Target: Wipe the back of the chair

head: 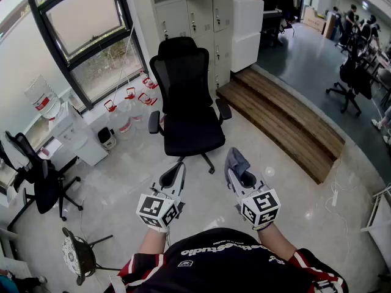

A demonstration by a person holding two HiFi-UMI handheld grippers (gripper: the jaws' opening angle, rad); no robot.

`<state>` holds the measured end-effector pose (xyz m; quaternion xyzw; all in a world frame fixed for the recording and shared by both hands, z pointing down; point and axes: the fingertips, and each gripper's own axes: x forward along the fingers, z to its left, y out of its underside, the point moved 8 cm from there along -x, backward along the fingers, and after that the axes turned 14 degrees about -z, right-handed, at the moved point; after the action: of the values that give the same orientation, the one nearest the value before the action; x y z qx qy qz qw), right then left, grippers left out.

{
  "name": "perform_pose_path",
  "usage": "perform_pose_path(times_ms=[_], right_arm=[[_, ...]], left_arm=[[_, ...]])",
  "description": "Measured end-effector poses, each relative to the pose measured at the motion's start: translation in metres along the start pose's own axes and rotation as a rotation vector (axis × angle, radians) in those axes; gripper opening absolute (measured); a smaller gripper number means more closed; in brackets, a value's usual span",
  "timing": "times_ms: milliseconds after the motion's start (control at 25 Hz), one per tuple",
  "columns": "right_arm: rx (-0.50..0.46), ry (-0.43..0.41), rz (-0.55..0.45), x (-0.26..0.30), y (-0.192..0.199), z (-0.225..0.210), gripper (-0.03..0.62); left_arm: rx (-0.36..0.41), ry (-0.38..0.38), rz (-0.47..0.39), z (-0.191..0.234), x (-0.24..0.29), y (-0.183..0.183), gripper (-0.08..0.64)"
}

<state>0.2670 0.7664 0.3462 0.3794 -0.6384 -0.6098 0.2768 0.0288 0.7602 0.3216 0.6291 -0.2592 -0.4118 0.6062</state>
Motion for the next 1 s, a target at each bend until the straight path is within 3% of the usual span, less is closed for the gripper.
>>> perform_pose_path(times_ms=[1000], right_arm=[[0.010,-0.125,0.013,-0.022,0.004,-0.057,0.061]], left_arm=[[0.017,-0.059,0.038,-0.047,0.037,0.011,0.028]])
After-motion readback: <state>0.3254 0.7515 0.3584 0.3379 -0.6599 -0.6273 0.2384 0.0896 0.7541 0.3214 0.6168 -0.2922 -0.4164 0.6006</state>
